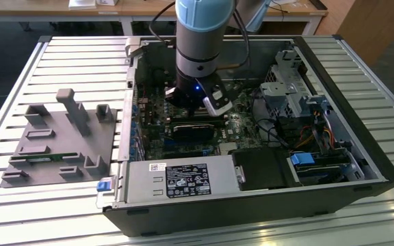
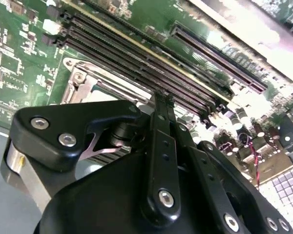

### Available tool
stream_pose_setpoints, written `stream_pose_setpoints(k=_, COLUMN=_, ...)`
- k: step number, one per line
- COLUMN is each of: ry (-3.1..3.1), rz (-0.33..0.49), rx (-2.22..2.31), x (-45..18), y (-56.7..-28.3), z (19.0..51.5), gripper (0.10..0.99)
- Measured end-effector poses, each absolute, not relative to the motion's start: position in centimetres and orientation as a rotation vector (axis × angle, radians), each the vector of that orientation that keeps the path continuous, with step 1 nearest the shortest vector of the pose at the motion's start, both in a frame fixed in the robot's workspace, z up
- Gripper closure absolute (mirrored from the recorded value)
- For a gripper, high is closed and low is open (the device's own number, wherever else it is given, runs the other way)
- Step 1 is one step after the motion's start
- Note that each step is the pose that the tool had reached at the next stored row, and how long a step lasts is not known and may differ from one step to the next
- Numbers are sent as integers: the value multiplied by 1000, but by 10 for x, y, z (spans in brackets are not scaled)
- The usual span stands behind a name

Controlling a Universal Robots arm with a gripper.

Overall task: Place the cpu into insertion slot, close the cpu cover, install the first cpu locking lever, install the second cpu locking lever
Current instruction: 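Install the second cpu locking lever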

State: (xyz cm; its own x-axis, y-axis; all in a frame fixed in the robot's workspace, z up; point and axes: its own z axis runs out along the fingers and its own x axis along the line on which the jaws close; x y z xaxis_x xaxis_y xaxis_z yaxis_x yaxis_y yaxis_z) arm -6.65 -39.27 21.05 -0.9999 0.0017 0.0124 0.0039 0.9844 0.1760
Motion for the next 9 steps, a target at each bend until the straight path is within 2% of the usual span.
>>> stream_pose_setpoints(k=9, ry=-3117, rz=-313, rx=-4, x=-73, y=-398, z=208, gripper=980)
